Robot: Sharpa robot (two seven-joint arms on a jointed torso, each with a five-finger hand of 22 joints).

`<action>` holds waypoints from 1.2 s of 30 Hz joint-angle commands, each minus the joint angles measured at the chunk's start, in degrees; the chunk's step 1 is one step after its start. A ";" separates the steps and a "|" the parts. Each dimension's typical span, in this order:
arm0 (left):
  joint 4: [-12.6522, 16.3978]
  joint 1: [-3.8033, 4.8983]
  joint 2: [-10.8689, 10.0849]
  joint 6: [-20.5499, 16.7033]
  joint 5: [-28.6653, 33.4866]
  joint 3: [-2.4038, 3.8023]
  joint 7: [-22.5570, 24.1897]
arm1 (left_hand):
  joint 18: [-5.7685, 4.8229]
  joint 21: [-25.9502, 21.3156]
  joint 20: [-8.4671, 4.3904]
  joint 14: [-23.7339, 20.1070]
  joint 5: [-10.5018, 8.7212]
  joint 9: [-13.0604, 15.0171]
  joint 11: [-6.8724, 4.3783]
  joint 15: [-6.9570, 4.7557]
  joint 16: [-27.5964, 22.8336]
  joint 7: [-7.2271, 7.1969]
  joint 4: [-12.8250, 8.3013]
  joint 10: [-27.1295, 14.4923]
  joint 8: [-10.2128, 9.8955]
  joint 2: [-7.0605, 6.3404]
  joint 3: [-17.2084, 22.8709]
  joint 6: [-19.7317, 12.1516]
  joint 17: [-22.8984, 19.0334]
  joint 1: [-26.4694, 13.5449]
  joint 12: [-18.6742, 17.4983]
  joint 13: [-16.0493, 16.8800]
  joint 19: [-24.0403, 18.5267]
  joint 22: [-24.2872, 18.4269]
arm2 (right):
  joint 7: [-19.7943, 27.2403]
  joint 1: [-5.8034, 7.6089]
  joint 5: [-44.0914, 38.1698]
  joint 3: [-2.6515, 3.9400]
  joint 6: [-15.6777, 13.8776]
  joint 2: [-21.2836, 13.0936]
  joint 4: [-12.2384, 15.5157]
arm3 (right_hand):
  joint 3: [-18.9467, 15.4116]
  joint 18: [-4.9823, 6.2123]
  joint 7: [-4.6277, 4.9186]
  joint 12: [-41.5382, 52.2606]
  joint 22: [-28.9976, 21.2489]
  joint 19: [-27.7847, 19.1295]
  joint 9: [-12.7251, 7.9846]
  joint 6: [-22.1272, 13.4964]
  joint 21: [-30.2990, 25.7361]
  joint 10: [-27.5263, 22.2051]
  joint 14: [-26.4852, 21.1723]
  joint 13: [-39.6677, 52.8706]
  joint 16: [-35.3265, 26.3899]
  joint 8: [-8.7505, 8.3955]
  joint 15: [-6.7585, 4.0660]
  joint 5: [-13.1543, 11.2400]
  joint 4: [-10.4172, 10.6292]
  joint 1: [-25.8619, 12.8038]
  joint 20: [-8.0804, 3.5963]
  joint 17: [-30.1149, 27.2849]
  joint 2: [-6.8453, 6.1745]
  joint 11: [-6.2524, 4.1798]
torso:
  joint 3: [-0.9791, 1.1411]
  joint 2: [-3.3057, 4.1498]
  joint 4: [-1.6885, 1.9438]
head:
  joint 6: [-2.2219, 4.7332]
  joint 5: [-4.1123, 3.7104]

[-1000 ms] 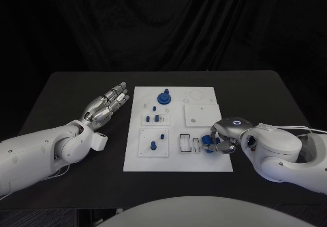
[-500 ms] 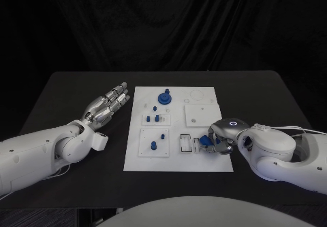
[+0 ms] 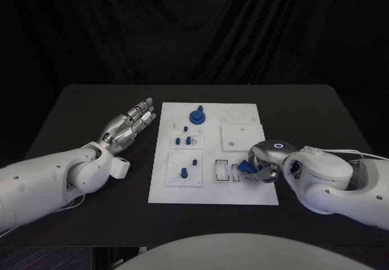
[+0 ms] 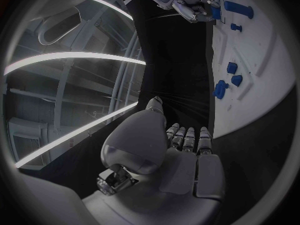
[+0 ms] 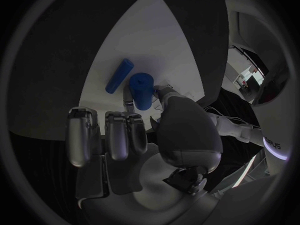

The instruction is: Assemble the parts on the task board

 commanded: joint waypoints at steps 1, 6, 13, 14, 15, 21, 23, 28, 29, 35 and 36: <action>0.10 -0.11 -0.04 0.69 -0.05 0.05 2.12 | 0.85 -0.26 0.34 -0.03 0.17 -0.01 0.47 0.28 -0.21 0.44 -0.11 -0.05 0.02 0.04 0.09 -0.01 -0.06 0.48 -0.38 -0.06 -0.06 0.05 | 2.22 -0.32 9.33 -0.21 -4.47 -0.55 0.51 | 3.80 0.45 -1.13 0.15 13.29 4.37 0.81 1.36 -0.03 6.03 4.91 15.08 0.16 0.45 -0.59 1.35 -3.55 2.46 -0.35 9.23 2.55 -0.65 | 0.00 0.07 0.02 | 0.00 0.28; 0.06 -0.13 -0.08 0.62 -0.05 0.05 2.09 | 0.85 -0.25 0.36 -0.03 0.29 0.00 0.48 0.30 -0.21 0.46 -0.15 -0.05 0.02 0.04 0.12 0.02 -0.06 0.57 -0.38 -0.06 -0.06 0.05 | 3.90 -0.14 19.87 -0.18 -9.17 -2.12 2.00 | 4.06 0.44 -1.17 0.15 13.31 4.39 1.08 1.48 0.03 6.03 4.89 15.08 0.13 0.66 -0.64 1.89 -3.65 2.21 -0.42 9.11 2.68 -0.70 | -0.01 0.03 -0.03 | 0.00 0.45; -0.02 -0.13 0.08 0.68 -0.05 0.05 1.99 | 0.86 -0.25 0.37 -0.03 0.24 0.01 0.50 0.31 -0.21 0.48 -0.04 -0.05 0.04 0.10 0.11 0.09 -0.06 0.51 -0.38 -0.06 -0.06 0.05 | 6.69 2.09 34.35 -0.16 -14.06 -2.89 3.40 | 4.13 0.46 -1.10 0.15 13.28 4.36 1.35 1.30 -0.07 6.03 4.88 15.08 0.11 0.71 -0.64 2.00 -3.15 1.01 -0.46 9.04 2.84 -0.66 | 0.04 0.05 -0.08 | 0.00 0.16; -0.04 -0.13 0.12 0.68 -0.05 0.05 1.98 | 0.86 -0.25 0.37 -0.03 0.24 0.01 0.50 0.31 -0.21 0.48 -0.04 -0.05 0.04 0.10 0.11 0.09 -0.06 0.51 -0.38 -0.06 -0.06 0.05 | 6.99 2.42 36.56 -0.16 -14.45 -2.87 3.52 | 4.15 0.50 -1.10 0.15 13.22 4.30 1.42 1.29 -0.26 6.03 4.82 15.08 0.02 0.74 -0.64 2.02 -2.98 0.69 -0.47 8.76 2.94 -0.66 | 0.05 0.04 -0.09 | 0.00 0.15; -0.05 -0.13 0.16 0.68 -0.05 0.05 1.96 | 0.86 -0.25 0.37 -0.03 0.24 0.01 0.50 0.31 -0.21 0.48 -0.04 -0.05 0.04 0.10 0.11 0.09 -0.06 0.51 -0.38 -0.06 -0.06 0.05 | 7.27 2.69 38.63 -0.16 -14.70 -2.82 3.60 | 4.16 0.52 -1.10 0.15 13.20 4.28 1.46 1.28 -0.31 6.03 4.81 15.08 0.01 0.75 -0.64 2.02 -2.90 0.51 -0.47 8.73 2.98 -0.66 | 0.04 0.02 -0.10 | 0.00 0.16; -0.13 -0.13 0.26 0.70 -0.05 0.05 1.86 | 0.86 -0.25 0.38 -0.03 0.25 0.02 0.51 0.32 -0.21 0.50 0.01 -0.05 0.05 0.11 0.11 0.15 -0.06 0.49 -0.38 -0.06 -0.05 0.05 | 7.93 3.39 46.57 -0.17 -14.42 -1.86 3.15 | 4.24 0.75 -0.86 0.15 12.87 3.96 1.68 0.37 -1.28 6.03 4.59 15.08 -0.37 0.43 -0.56 1.70 -2.02 -1.17 -0.45 7.72 3.38 -0.50 | 0.04 0.03 -0.04 | 0.00 0.44; -0.15 -0.14 0.30 0.74 -0.05 0.05 1.84 | 0.86 -0.25 0.38 -0.03 0.25 0.02 0.51 0.32 -0.21 0.50 0.01 -0.05 0.05 0.11 0.11 0.15 -0.06 0.49 -0.38 -0.06 -0.05 0.05 | 8.04 3.47 48.66 -0.17 -13.96 -1.35 2.72 | 4.18 0.82 -0.80 0.15 12.77 3.86 1.84 0.23 -1.59 6.03 4.53 15.08 -0.47 0.43 -0.48 0.67 -1.42 -2.06 -0.38 7.46 3.70 -0.42 | 0.03 0.08 -0.01 | 0.00 0.48; -0.28 -0.14 0.42 0.86 -0.05 0.05 1.81 | 0.85 -0.25 0.39 -0.03 0.27 0.02 0.53 0.35 -0.21 0.52 0.04 -0.05 0.05 0.13 0.11 0.17 -0.06 0.49 -0.38 -0.06 -0.05 0.05 | 8.48 3.42 51.27 -0.19 -13.06 -0.05 1.46 | 3.38 0.84 -0.60 0.15 12.72 3.79 2.05 -0.13 -1.76 6.03 4.46 15.08 -0.63 0.26 -0.31 -4.70 1.06 -4.95 -0.22 7.08 4.64 -0.23 | -0.04 0.00 0.01 | 0.00 0.52; -0.29 -0.14 0.42 0.88 -0.05 0.05 1.80 | 0.85 -0.25 0.39 -0.03 0.27 0.02 0.53 0.35 -0.21 0.52 0.04 -0.05 0.05 0.13 0.11 0.17 -0.06 0.49 -0.38 -0.06 -0.05 0.05 | 8.61 3.38 51.50 -0.19 -13.02 0.15 1.25 | 3.15 0.85 -0.55 0.15 12.72 3.78 2.06 -0.19 -1.79 6.03 4.44 15.08 -0.67 0.21 -0.29 -4.91 1.42 -5.33 -0.20 6.97 4.69 -0.19 | -0.04 -0.01 0.03 | 0.00 0.52; -0.37 -0.15 0.41 0.95 -0.05 0.05 1.77 | 0.85 -0.25 0.40 -0.03 0.30 0.02 0.55 0.38 -0.21 0.54 0.05 -0.05 0.05 0.14 0.12 0.13 -0.06 0.49 -0.38 -0.06 -0.05 0.06 | 9.13 2.98 52.24 -0.21 -12.81 1.32 -0.05 | 2.59 0.86 -0.51 0.15 12.71 3.78 2.10 -0.13 -1.82 6.03 4.45 15.08 -0.67 0.20 -0.25 -4.80 2.08 -6.04 -0.16 6.97 4.87 -0.15 | -0.02 0.06 -0.03 | 0.00 0.61; -0.38 -0.15 0.40 0.95 -0.05 0.05 1.78 | 0.85 -0.25 0.40 -0.03 0.30 0.02 0.55 0.38 -0.21 0.54 0.05 -0.05 0.05 0.14 0.12 0.13 -0.06 0.49 -0.38 -0.06 -0.05 0.06 | 9.17 2.91 52.23 -0.21 -12.86 1.47 -0.21 | 2.58 0.86 -0.51 0.15 12.70 3.77 2.10 -0.13 -1.84 6.03 4.44 15.08 -0.69 0.20 -0.25 -4.80 2.09 -6.04 -0.16 6.91 4.87 -0.15 | -0.03 0.03 -0.05 | 0.00 0.64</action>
